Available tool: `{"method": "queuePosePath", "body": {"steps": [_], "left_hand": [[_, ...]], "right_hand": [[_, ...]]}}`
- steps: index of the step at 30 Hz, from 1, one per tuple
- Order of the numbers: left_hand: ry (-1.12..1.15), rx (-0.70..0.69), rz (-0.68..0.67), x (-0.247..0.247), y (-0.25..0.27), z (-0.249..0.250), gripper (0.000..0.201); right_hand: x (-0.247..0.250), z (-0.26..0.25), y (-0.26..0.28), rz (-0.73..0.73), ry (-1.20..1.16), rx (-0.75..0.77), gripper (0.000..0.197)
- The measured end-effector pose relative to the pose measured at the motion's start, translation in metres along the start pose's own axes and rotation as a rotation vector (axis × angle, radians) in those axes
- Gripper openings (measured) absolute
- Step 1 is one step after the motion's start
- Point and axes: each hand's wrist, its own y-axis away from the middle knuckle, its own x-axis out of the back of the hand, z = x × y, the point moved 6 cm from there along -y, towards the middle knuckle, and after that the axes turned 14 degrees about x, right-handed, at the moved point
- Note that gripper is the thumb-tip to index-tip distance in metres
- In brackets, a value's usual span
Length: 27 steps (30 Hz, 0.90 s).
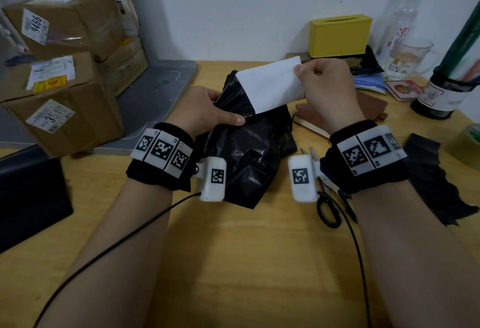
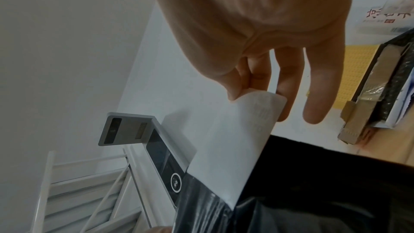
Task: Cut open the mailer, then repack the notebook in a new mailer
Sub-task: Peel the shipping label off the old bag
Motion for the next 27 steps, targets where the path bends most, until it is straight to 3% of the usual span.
{"method": "queuePosePath", "body": {"steps": [5,10,27], "left_hand": [[0.015,0.009,0.054,0.011,-0.004,-0.003,0.049],[0.071,0.022,0.046,0.011,-0.006,-0.005,0.037],[0.225,0.029,0.091,0.015,-0.016,-0.014,0.036]], "right_hand": [[-0.001,0.004,-0.001,-0.006,-0.044,-0.035,0.031],[0.000,0.007,-0.001,0.010,-0.080,-0.049,0.027],[-0.003,0.012,-0.004,0.012,-0.107,-0.040,0.020]]}}
